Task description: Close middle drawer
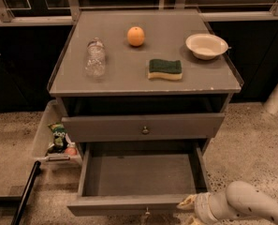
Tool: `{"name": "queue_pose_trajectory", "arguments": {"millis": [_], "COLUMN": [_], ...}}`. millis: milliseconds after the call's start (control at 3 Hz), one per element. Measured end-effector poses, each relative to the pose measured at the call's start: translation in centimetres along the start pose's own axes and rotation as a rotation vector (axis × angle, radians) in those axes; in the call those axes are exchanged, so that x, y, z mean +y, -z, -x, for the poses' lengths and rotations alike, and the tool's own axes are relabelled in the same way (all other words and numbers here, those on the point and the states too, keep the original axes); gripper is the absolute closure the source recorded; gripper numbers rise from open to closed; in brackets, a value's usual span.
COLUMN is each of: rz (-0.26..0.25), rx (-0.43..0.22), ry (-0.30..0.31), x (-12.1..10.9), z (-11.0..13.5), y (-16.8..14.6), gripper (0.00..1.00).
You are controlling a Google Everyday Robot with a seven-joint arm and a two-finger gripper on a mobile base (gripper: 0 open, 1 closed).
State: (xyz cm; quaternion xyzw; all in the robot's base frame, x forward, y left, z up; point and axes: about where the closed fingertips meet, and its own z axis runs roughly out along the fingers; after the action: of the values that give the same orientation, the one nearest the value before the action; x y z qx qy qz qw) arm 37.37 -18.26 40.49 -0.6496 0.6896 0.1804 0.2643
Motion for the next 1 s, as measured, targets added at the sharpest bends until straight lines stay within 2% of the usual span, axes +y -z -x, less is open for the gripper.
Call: {"name": "queue_pose_trajectory", "arguments": {"millis": [333, 667, 1000], "rz": [-0.013, -0.055, -0.100], "rx": [-0.003, -0.004, -0.013], "ry": [0.012, 0.039, 0.075], "x": [-0.6, -3.0, -8.3], "z": [0.1, 0.4, 0.3], "y": [0.1, 0.4, 0.1], "gripper": [0.00, 0.10, 0.34]}}
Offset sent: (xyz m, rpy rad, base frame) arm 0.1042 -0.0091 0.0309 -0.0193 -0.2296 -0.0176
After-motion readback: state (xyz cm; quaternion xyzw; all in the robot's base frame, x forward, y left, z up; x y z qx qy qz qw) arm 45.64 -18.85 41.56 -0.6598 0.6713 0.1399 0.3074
